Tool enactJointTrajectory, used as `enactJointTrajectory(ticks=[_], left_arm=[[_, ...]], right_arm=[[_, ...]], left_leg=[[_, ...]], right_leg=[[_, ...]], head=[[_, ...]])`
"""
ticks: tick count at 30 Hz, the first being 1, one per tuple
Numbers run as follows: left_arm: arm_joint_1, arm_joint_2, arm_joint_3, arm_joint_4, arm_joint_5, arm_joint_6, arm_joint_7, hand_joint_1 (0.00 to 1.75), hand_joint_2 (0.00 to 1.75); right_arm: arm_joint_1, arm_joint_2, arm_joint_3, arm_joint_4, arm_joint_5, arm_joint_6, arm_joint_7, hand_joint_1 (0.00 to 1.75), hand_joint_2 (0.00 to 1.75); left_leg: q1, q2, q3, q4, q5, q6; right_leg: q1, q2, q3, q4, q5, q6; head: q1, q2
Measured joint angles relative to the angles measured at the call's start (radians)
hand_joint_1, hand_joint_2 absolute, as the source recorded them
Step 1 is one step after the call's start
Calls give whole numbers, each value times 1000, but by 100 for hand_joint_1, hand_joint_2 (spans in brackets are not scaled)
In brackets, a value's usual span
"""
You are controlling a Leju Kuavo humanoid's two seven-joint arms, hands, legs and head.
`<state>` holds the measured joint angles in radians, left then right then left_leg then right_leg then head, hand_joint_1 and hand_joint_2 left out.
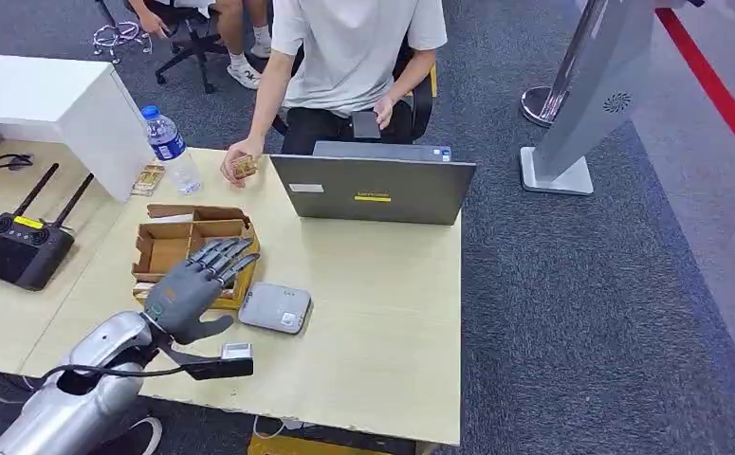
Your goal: Pass the card to the sensor for recognition and then transmit it.
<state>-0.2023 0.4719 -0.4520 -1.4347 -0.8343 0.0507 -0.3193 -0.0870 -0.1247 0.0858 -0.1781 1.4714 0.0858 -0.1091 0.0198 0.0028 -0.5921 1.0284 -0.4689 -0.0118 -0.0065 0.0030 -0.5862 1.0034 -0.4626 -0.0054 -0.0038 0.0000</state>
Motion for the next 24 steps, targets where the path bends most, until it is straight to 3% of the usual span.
enactJointTrajectory(ticks=[12,16,21,24], left_arm=[[4,-8,0,13,-4,-2,17,0,175],[14,-42,10,61,-48,5,53,0,175],[23,-84,19,134,-55,26,55,0,175],[22,-106,38,154,-109,89,111,0,175]], right_arm=[[0,0,-2,0,1,0,0,0,175],[1,0,-2,0,14,-3,0,0,175],[0,0,-2,0,17,-3,-6,0,175],[1,0,-2,0,17,-3,-6,0,175]], left_leg=[[0,0,0,0,0,0],[0,0,0,0,0,0],[0,0,0,0,0,1],[0,0,0,0,0,1]], right_leg=[[0,0,0,0,0,0],[0,0,0,0,0,0],[0,0,0,0,0,0],[0,0,0,0,0,0]], head=[[0,0],[0,0],[0,0],[0,0]])
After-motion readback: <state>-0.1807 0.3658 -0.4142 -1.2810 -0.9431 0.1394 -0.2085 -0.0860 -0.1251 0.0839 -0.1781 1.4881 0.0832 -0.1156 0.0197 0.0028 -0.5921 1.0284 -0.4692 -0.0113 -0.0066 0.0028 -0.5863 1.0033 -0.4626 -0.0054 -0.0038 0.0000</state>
